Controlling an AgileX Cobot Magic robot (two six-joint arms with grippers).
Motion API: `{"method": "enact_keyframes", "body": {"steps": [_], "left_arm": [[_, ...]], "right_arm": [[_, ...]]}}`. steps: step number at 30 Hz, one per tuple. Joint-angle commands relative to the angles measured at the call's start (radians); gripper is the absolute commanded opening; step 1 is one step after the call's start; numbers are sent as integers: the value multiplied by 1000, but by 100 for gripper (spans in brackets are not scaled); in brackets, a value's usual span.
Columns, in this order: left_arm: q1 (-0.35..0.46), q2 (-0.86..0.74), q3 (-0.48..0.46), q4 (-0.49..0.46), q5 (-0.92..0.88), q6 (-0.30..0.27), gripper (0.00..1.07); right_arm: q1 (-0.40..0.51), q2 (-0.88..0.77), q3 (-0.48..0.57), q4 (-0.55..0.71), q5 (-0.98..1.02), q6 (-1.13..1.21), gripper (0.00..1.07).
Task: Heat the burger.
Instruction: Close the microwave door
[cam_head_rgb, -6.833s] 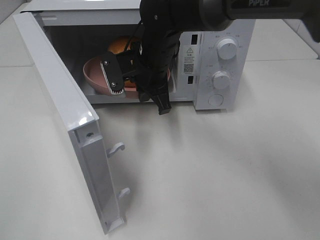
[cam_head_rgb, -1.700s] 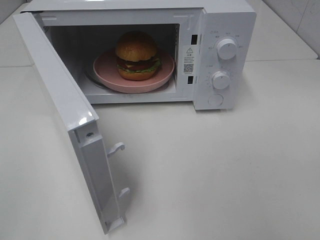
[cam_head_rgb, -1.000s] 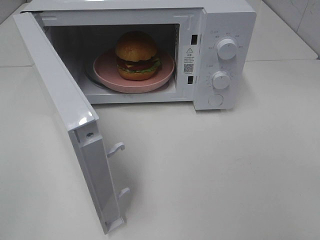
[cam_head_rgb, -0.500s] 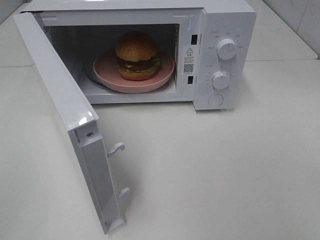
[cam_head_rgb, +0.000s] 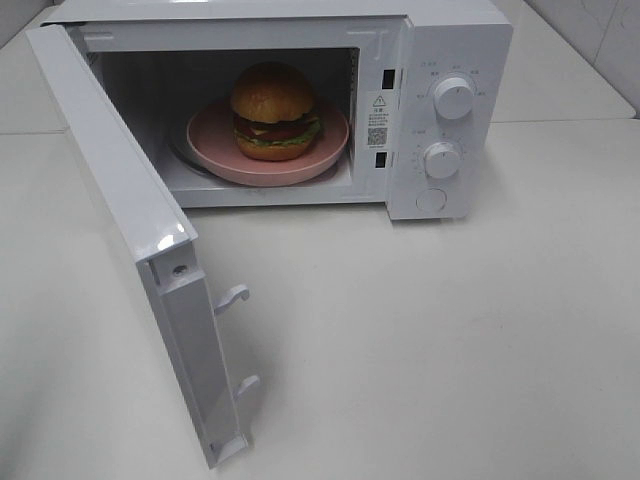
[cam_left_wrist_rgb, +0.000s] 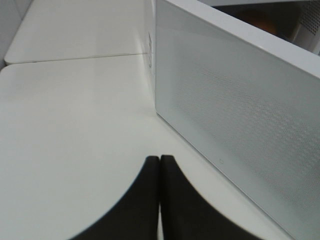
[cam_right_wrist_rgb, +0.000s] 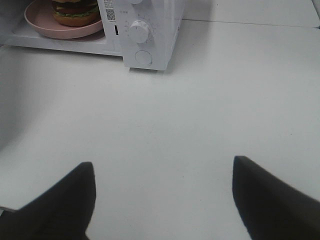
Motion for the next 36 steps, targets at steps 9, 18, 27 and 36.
{"method": "enact_keyframes", "body": {"steps": [9, 18, 27, 36], "left_arm": [[-4, 391, -7, -307, -255, 349, 0], [-4, 632, -7, -546, -365, 599, 0], [-44, 700, -7, -634, -405, 711, 0], [-189, 775, -7, -637, -561, 714, 0]], "right_arm": [[-4, -23, 2, -2, -18, -12, 72], [-4, -23, 2, -2, -18, -12, 72], [-4, -23, 2, -2, -18, -12, 72], [-4, -23, 2, -2, -18, -12, 72]]}}
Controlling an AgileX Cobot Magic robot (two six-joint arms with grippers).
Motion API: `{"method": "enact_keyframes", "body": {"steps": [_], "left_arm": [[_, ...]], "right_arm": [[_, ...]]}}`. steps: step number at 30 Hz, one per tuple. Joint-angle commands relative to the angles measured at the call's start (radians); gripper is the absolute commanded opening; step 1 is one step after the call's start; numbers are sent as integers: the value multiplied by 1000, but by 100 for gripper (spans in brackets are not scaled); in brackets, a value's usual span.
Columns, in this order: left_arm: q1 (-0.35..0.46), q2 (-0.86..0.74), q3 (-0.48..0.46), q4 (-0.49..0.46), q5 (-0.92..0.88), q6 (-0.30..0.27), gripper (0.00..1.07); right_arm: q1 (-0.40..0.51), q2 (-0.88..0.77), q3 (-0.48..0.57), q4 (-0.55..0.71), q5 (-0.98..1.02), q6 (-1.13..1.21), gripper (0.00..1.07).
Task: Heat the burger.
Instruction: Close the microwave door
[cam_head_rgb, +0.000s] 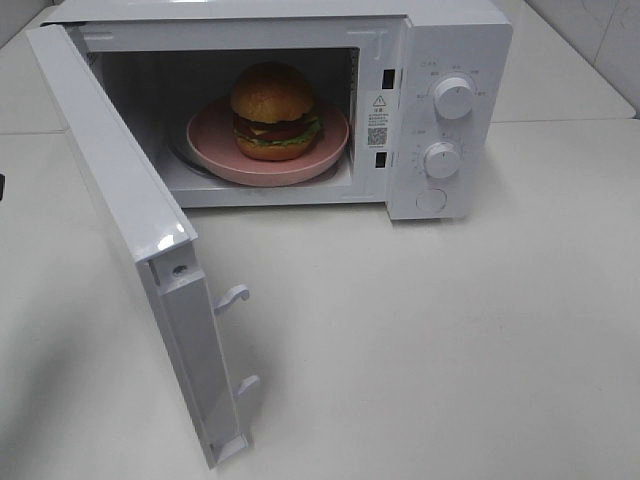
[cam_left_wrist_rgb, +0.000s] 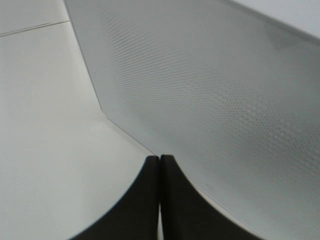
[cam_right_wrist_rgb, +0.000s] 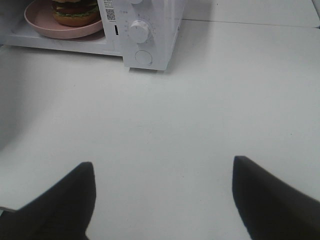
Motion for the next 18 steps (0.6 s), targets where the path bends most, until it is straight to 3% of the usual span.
{"method": "enact_keyframes", "body": {"steps": [1, 18], "left_arm": [[-30, 26, -7, -18, -46, 2, 0], [-168, 215, -16, -26, -183, 1, 0]], "right_arm": [[-4, -23, 2, -2, -18, -12, 72], [-4, -23, 2, -2, -18, -12, 72]]}}
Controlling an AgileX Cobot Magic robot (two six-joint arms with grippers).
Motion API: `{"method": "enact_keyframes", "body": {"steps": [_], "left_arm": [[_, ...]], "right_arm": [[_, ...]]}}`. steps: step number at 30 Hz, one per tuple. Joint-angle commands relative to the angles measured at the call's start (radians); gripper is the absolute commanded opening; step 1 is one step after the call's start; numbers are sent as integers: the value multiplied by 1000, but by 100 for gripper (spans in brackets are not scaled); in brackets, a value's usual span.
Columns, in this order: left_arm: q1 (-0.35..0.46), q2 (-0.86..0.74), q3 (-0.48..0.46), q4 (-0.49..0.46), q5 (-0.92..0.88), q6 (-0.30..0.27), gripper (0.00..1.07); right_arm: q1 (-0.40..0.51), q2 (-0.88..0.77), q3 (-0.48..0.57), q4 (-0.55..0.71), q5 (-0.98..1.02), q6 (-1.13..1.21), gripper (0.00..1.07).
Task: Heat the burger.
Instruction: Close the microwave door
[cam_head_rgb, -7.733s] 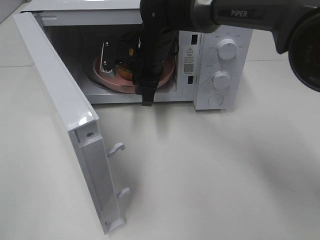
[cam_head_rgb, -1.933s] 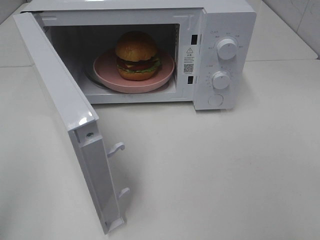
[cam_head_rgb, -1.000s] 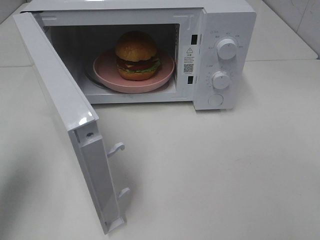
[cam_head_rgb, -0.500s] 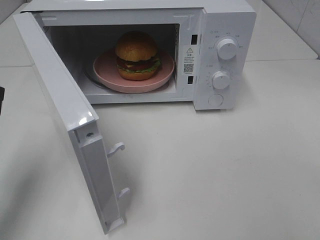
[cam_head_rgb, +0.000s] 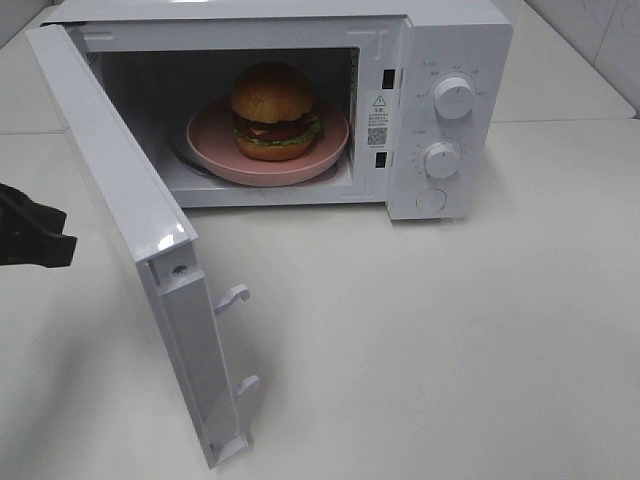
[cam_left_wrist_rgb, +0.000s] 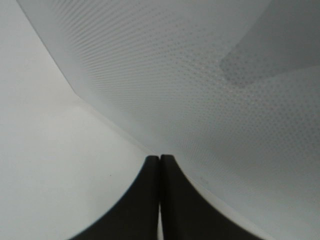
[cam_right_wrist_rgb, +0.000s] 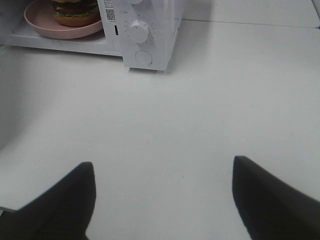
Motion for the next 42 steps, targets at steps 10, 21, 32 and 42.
{"method": "enact_keyframes", "body": {"steps": [10, 21, 32, 42], "left_arm": [[-82, 93, -111, -8, -36, -13, 0], [-97, 214, -226, -11, -28, -59, 0], [-126, 343, -372, -10, -26, -59, 0], [-126, 406, -475, -11, -21, -66, 0]], "right_arm": [[-4, -23, 2, -2, -17, -12, 72], [-4, -23, 2, -2, -17, -12, 72], [-4, -23, 2, -2, -17, -12, 72], [-4, -23, 2, -2, -17, -12, 72]]}}
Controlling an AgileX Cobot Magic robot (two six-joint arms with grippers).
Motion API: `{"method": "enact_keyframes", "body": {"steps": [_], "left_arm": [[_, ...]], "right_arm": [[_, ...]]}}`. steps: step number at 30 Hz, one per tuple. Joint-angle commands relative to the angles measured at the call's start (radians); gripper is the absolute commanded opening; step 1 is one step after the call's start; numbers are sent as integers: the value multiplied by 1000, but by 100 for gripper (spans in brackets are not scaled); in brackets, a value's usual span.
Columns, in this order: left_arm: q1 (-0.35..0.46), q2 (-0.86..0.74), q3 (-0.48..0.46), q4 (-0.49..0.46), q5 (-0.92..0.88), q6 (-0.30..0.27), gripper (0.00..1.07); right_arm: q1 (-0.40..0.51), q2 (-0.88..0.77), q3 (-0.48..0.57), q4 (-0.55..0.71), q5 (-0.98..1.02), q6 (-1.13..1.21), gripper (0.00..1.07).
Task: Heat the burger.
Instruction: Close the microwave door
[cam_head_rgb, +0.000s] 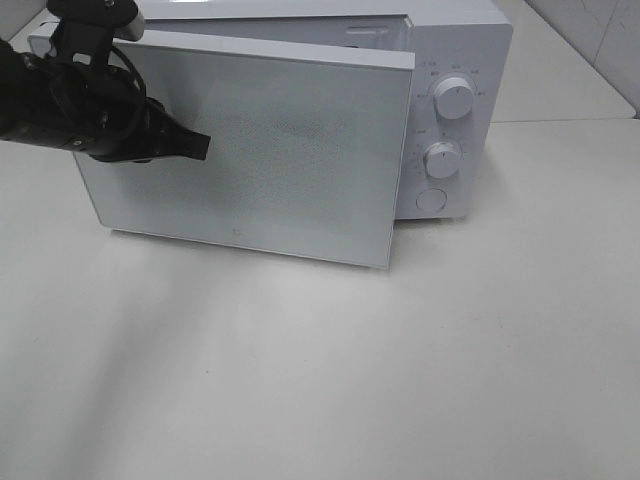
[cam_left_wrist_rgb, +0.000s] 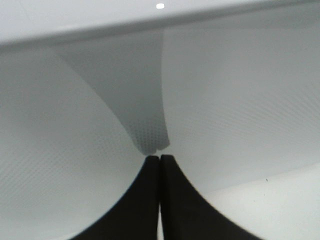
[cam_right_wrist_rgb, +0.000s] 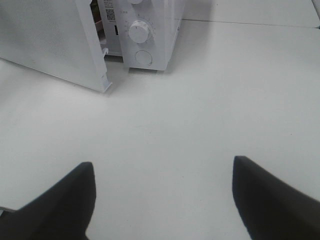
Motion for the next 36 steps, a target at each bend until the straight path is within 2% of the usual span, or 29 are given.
{"method": "enact_keyframes", "body": {"steps": [1, 11, 14, 16, 25, 29, 36], "left_arm": [[-5, 16, -35, -8, -1, -9, 0], [-69, 111, -182, -4, -11, -20, 0], [-75, 123, -196, -4, -11, -20, 0], [-97, 173, -256, -3, -11, -20, 0], [-120, 249, -373, -3, -7, -20, 0], [-128, 299, -457, -3, 1, -20, 0], [-150, 342, -525, 10, 1, -20, 0]], "right_arm": [[-4, -23, 2, -2, -17, -12, 72], [-4, -23, 2, -3, -17, -12, 72], [-4, -23, 2, -3, -17, -12, 72], [-4, -23, 2, -3, -17, -12, 72], [-4, -23, 2, -3, -17, -12, 72], [-4, -23, 2, -3, -17, -12, 72], [-4, -23, 2, -3, -17, -12, 72]]}}
